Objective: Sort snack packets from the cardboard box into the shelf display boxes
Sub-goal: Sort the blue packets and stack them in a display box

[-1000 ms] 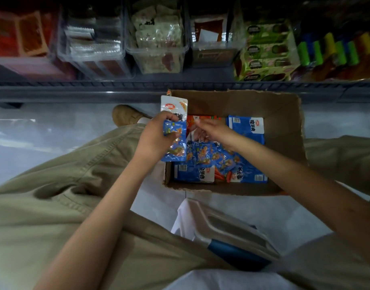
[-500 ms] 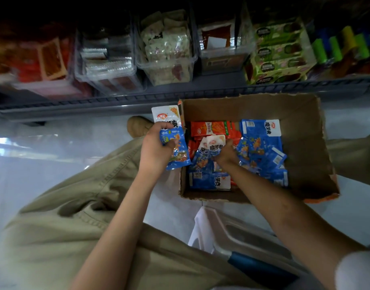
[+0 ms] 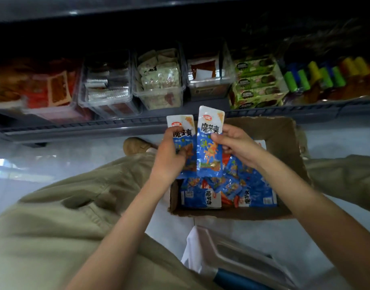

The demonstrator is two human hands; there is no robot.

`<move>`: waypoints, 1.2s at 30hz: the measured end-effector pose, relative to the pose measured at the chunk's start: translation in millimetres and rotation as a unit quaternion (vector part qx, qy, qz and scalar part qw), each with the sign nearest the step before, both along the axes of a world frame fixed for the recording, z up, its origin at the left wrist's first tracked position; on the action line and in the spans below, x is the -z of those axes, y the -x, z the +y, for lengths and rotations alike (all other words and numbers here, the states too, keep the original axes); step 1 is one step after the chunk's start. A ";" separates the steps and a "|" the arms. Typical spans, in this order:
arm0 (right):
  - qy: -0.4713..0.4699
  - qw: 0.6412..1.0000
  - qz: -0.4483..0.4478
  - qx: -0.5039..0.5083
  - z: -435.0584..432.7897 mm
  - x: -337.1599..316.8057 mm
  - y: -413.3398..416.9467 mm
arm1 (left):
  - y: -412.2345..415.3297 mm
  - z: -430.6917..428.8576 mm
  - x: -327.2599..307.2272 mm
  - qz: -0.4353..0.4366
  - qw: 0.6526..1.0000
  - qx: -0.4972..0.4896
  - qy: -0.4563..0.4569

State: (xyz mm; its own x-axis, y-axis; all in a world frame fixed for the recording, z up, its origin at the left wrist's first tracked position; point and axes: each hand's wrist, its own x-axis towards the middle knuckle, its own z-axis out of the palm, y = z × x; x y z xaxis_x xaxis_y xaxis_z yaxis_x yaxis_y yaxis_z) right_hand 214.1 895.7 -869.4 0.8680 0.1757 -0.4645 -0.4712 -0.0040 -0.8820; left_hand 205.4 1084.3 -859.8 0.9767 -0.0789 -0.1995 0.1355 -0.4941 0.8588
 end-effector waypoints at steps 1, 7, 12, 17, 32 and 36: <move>0.004 1.000 -0.020 -0.021 1.0 -15.9 -2.0 | -1.6 -9.6 -9.2 -0.016 1.000 0.001 0.026; 0.057 0.995 -0.087 -0.009 -8.7 -73.4 -2.4 | 1.8 -47.9 -64.1 -0.065 0.985 -0.012 0.162; 0.132 0.982 -0.135 0.014 -32.1 -104.3 3.2 | 10.7 -75.5 -87.4 -0.124 0.983 0.093 0.102; 0.093 0.983 -0.123 0.100 -77.3 -144.6 10.9 | 13.8 -109.7 -107.5 -0.153 0.969 0.158 0.111; -0.072 0.945 -0.245 0.204 -160.5 -252.2 -4.1 | -29.8 -193.3 -223.7 -0.300 0.913 0.261 0.093; -0.118 0.921 -0.296 0.223 -176.8 -277.9 -14.5 | -45.6 -209.8 -247.3 -0.355 0.890 0.277 0.068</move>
